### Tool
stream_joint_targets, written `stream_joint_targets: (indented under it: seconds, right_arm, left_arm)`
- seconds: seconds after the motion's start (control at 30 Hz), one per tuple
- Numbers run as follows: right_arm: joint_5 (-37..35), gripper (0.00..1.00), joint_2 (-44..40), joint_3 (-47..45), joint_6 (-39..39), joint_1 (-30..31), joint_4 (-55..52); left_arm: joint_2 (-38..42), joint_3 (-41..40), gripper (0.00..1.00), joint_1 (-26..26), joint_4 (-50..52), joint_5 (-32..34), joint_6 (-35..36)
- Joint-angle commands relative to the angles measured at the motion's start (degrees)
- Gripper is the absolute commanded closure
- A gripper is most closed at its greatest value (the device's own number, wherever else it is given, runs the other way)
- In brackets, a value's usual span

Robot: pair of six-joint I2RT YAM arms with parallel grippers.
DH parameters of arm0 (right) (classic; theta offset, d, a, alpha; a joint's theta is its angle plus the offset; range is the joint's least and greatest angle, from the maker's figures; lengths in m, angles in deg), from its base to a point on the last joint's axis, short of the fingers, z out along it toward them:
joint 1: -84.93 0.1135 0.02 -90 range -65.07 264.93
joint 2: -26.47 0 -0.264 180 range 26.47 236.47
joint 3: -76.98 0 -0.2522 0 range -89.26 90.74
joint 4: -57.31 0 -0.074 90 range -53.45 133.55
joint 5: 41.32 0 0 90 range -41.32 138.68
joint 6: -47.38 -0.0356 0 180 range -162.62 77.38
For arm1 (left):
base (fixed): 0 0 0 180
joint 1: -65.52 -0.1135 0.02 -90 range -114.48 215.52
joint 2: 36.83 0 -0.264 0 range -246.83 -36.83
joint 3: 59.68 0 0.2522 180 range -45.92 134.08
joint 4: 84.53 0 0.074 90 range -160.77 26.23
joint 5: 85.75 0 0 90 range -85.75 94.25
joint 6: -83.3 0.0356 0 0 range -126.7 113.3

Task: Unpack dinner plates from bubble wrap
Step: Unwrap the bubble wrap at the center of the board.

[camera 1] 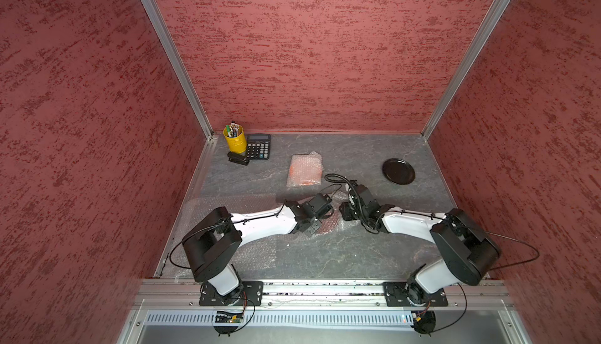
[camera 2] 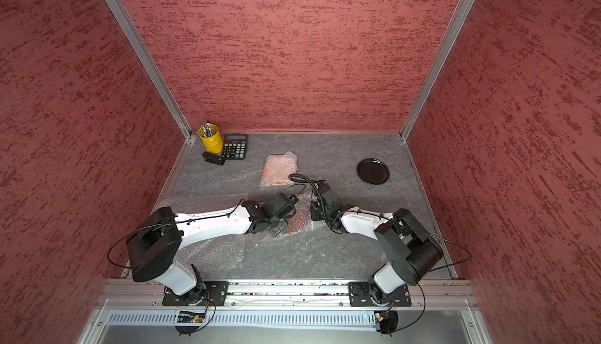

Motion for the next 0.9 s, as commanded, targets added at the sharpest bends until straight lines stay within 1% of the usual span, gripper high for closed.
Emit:
stream_joint_targets:
  seconds: [0.0,0.2,0.33,0.63,0.87]
  right_arm:
    - [1.32,0.55,-0.09,1.15,-1.24,-0.18,2.06]
    - [2.23,0.55,-0.53,0.7,-1.79,-0.17,3.18]
    - [2.57,0.55,-0.54,0.55,-1.87,-0.2,3.38]
    - [3.27,0.56,-1.23,0.35,-1.17,-0.18,3.73]
    - [3.23,0.55,-1.49,0.26,-0.91,-0.18,3.49]
  left_arm:
    - [3.62,-0.72,1.0,-1.73,-3.55,1.18,-2.15]
    - [7.51,-2.71,1.0,-6.0,-7.72,-0.92,-3.28]
    - [7.58,-2.71,1.0,-9.1,-9.13,-2.46,-3.88]
    - [3.76,0.33,1.0,-14.05,-9.69,-0.53,-6.52]
    - [-1.08,4.26,1.0,-17.35,-8.93,1.61,-8.18]
